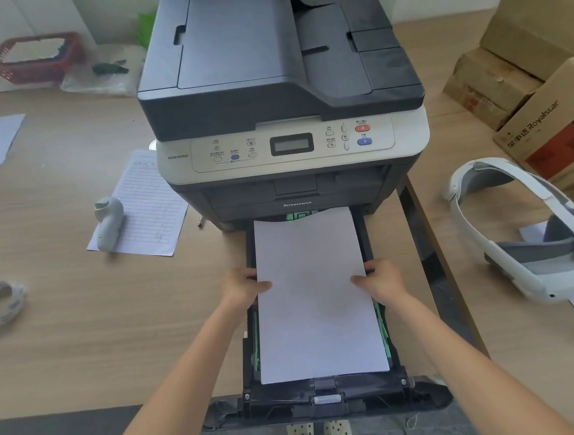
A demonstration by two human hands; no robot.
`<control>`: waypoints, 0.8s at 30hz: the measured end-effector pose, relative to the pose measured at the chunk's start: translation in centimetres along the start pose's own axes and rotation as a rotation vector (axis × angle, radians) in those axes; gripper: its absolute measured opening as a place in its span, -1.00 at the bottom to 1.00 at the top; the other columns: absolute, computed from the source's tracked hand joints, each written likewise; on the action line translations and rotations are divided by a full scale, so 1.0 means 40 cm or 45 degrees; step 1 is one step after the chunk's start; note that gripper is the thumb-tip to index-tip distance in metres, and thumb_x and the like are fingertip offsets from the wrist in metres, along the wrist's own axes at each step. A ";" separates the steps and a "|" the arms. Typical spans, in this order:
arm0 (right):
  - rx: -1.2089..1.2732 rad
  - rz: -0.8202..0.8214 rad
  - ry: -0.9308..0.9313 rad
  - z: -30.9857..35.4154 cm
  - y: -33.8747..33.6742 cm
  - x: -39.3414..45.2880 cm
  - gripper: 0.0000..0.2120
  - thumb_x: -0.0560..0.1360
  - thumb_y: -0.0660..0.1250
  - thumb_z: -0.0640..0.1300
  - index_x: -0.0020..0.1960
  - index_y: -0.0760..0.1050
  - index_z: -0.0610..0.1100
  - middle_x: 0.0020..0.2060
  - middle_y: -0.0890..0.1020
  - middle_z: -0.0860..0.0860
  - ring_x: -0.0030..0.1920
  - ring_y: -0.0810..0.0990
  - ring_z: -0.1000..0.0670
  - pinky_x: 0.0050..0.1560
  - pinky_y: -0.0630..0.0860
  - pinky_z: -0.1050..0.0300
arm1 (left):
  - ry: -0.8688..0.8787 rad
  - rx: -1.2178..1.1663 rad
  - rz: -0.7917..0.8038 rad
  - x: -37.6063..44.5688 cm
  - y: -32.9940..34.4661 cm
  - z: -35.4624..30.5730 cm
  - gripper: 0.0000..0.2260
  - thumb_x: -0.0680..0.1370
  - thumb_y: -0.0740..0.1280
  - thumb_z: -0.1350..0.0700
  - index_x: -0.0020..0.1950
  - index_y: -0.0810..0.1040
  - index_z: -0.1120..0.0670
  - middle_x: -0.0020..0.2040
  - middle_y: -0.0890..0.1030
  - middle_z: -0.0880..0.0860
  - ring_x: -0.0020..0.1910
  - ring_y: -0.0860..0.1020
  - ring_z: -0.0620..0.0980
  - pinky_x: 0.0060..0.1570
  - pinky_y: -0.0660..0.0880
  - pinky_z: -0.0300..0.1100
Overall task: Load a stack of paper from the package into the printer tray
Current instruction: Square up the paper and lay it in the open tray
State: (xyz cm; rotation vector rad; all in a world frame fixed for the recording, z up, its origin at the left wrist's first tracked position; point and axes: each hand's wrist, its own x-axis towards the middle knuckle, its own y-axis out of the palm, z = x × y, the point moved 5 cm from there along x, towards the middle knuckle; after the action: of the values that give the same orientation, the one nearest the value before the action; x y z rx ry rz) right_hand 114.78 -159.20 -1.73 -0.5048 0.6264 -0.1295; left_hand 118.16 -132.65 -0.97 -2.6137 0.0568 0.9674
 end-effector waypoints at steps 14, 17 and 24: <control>-0.160 -0.078 0.055 -0.012 0.012 -0.019 -0.73 0.43 0.37 -0.22 -0.01 0.55 -0.44 -0.06 0.65 -0.31 -0.07 0.62 -0.26 -0.01 0.58 -0.11 | 0.029 0.090 -0.021 -0.026 0.001 -0.014 -0.79 0.40 0.44 0.29 0.03 0.61 0.22 0.00 0.67 0.24 -0.03 0.63 0.27 0.04 0.58 0.15; -0.160 -0.111 0.028 -0.004 0.013 -0.024 -0.80 0.43 0.37 -0.22 -0.04 0.57 -0.36 -0.09 0.67 -0.19 -0.14 0.60 -0.16 -0.09 0.56 0.02 | 0.032 0.099 -0.025 -0.027 -0.002 -0.019 -0.81 0.41 0.43 0.29 0.02 0.61 0.22 -0.06 0.67 0.20 -0.09 0.63 0.25 0.01 0.59 0.11; -0.138 -0.130 0.081 -0.014 0.012 -0.027 -0.83 0.43 0.38 -0.20 0.02 0.57 -0.20 -0.18 0.55 -0.03 -0.16 0.52 -0.04 -0.13 0.49 0.11 | 0.027 0.134 -0.011 -0.027 -0.011 -0.023 -0.78 0.41 0.44 0.29 0.04 0.62 0.23 -0.10 0.65 0.16 -0.16 0.62 0.15 -0.16 0.58 -0.08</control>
State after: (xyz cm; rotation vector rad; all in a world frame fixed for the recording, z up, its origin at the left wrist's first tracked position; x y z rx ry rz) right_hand 113.56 -158.74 -1.80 -0.6398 0.6725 -0.2100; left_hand 117.95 -132.64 0.51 -2.5264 0.0987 0.9086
